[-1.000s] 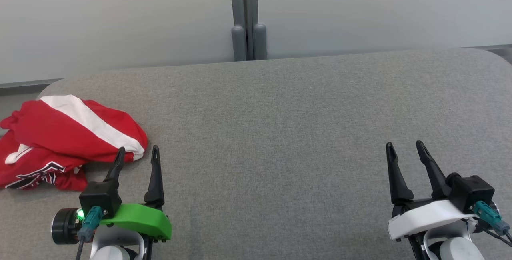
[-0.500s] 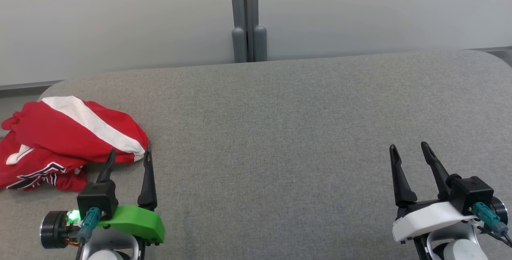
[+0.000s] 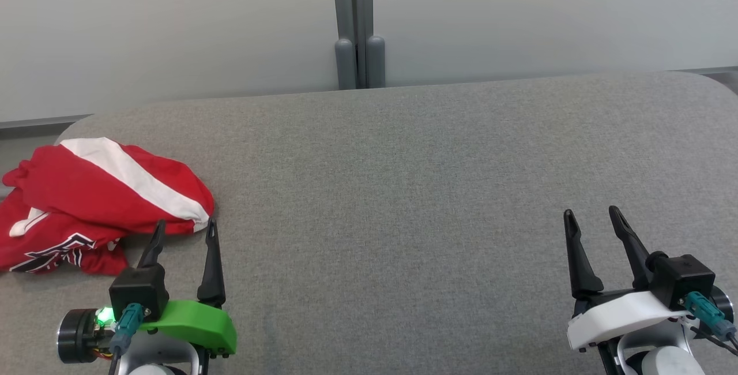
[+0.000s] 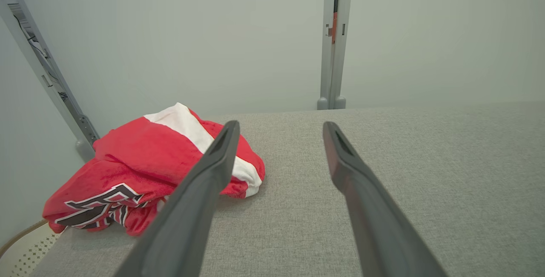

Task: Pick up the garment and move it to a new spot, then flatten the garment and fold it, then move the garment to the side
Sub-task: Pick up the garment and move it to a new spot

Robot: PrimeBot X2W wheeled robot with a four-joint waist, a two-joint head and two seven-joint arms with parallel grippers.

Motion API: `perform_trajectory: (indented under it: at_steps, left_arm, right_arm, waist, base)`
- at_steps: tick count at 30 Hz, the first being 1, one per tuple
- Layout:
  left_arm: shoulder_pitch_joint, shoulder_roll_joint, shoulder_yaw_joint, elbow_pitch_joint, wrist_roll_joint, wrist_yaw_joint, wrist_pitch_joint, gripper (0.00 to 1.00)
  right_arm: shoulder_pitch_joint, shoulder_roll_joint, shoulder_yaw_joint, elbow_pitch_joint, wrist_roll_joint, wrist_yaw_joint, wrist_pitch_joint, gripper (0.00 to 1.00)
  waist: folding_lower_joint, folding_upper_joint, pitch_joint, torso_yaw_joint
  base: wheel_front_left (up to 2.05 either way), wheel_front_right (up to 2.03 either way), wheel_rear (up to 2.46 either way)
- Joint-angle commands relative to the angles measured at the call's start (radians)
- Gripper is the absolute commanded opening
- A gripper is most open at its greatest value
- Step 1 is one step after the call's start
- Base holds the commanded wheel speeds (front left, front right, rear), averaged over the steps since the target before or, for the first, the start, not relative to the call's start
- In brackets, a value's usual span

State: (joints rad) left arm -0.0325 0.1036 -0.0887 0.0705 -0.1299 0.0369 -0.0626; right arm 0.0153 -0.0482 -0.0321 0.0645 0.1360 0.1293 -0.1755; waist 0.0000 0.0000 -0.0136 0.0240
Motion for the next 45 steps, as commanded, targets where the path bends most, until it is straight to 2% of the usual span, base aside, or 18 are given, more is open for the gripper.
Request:
perform_trajectory:
  at_steps: [1, 11, 19, 45]
  left_arm:
    - [0.011, 0.007, 0.002, -0.003, -0.005, 0.005, -0.002, 1.00]
    - [0.007, 0.011, -0.003, -0.007, -0.015, 0.011, -0.002, 1.00]
    - [-0.001, 0.018, -0.005, -0.003, -0.027, 0.011, -0.009, 1.00]
    - [0.009, 0.048, 0.006, -0.003, -0.046, 0.032, -0.021, 1.00]
  right_arm:
    - [0.010, -0.004, 0.000, -0.003, 0.006, 0.002, 0.002, 1.00]
    - [0.011, -0.004, -0.002, -0.003, 0.013, 0.002, 0.002, 1.00]
    - [0.015, -0.004, 0.006, 0.003, 0.020, 0.002, -0.004, 1.00]
    - [0.020, -0.004, 0.030, 0.029, 0.037, 0.002, -0.018, 1.00]
  waist:
    - [0.0000, 0.0000, 0.000, 0.000]
    - [0.0000, 0.0000, 0.002, 0.008]
    - [0.0000, 0.0000, 0.002, 0.049]
    - [0.0000, 0.0000, 0.004, 0.302]
  base:
    - [0.00, 0.00, 0.00]
    - [0.00, 0.00, 0.00]
    - [0.00, 0.00, 0.00]
    - [0.00, 0.00, 0.00]
